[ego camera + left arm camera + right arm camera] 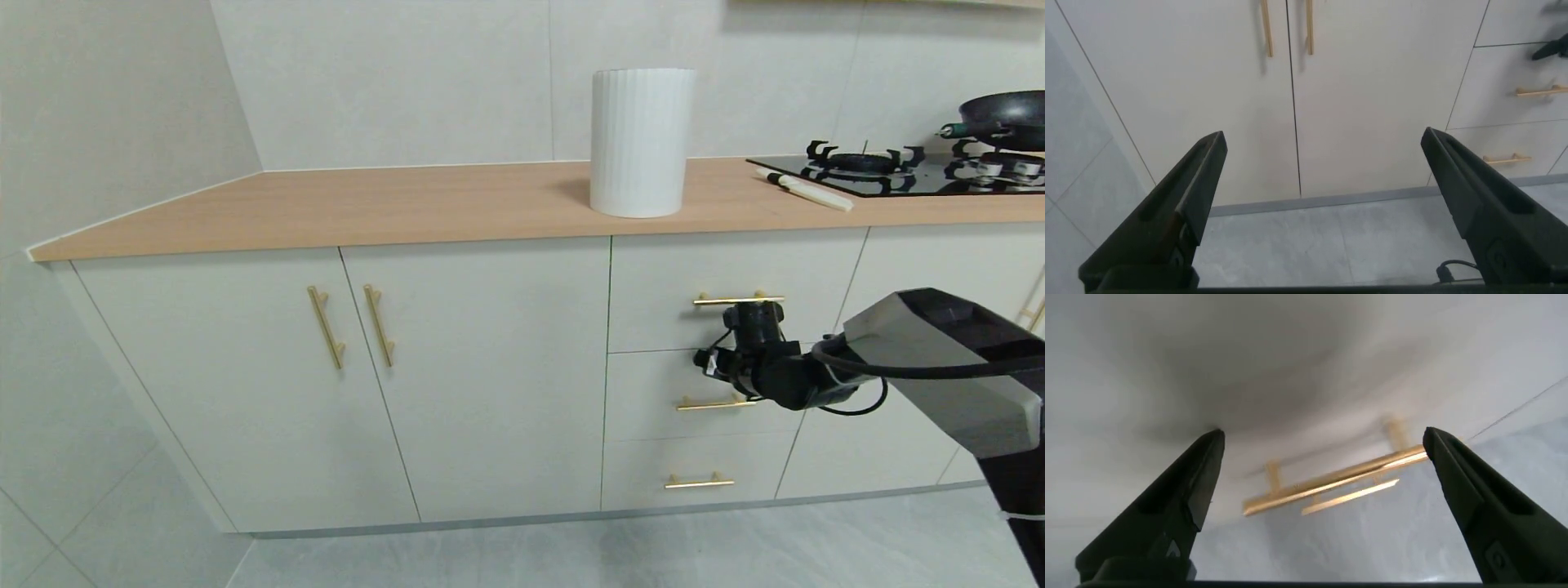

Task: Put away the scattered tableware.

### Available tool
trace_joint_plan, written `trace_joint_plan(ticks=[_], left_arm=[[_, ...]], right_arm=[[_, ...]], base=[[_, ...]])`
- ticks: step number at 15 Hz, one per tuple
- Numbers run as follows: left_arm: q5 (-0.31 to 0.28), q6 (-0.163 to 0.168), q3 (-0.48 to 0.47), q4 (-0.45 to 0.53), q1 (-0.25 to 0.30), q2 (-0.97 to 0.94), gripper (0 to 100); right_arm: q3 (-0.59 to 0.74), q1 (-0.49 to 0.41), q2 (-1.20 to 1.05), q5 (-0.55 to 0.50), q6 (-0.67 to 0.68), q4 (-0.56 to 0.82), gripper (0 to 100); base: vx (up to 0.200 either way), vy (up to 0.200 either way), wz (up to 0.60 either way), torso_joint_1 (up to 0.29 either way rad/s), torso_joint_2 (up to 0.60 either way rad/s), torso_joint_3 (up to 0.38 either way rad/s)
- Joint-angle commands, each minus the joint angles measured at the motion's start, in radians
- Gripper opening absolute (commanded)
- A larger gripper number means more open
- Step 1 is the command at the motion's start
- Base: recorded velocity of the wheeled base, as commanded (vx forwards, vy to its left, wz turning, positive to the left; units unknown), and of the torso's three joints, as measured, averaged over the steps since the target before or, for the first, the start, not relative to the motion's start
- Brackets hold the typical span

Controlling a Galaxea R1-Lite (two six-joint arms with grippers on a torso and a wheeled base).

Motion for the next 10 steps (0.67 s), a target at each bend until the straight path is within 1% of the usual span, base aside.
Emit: trace_joint_plan(ticks=[1, 2, 4, 6, 7, 8, 9, 10], left_arm=[[0.001, 0.000, 0.000, 0.000, 0.000, 0.000, 100], [0.001, 0.000, 0.000, 0.000, 0.000, 0.000, 100], [0.001, 0.000, 0.000, 0.000, 0.000, 0.000, 100], [0.001, 0.000, 0.000, 0.000, 0.000, 0.000, 100], [0.001, 0.000, 0.000, 0.000, 0.000, 0.000, 100], [-0.001, 0.000, 0.000, 0.000, 0.000, 0.000, 100], [0.001, 0.000, 0.000, 0.000, 0.000, 0.000, 100], [0.001, 0.000, 0.000, 0.000, 0.000, 0.000, 100]], right_arm=[[0.200, 0.005, -0.270, 0.015, -0.010, 0.026, 100], [0.263, 0.008, -0.353, 0.017, -0.012, 0.029, 100], [0.493, 0.038, -0.657, 0.015, -0.072, 0.039, 100], [0.662, 0.058, -0.894, 0.000, -0.106, 0.034, 100], [0.751, 0.058, -1.055, -0.011, -0.142, 0.034, 100], [0.788, 0.058, -1.131, -0.014, -0.165, 0.037, 100], [0.877, 0.057, -1.356, -0.038, -0.233, 0.040, 100], [0.905, 0.057, -1.453, -0.047, -0.267, 0.043, 100]], base=[[0.000, 0.000, 0.00, 0.000, 0.00, 0.000], [0.000, 0.000, 0.00, 0.000, 0.00, 0.000], [0.000, 0.000, 0.00, 0.000, 0.00, 0.000], [0.000, 0.000, 0.00, 0.000, 0.00, 0.000], [0.000, 0.000, 0.00, 0.000, 0.00, 0.000], [0.000, 0.000, 0.00, 0.000, 0.00, 0.000], [0.000, 0.000, 0.00, 0.000, 0.00, 0.000], [0.000, 0.000, 0.00, 0.000, 0.00, 0.000]])
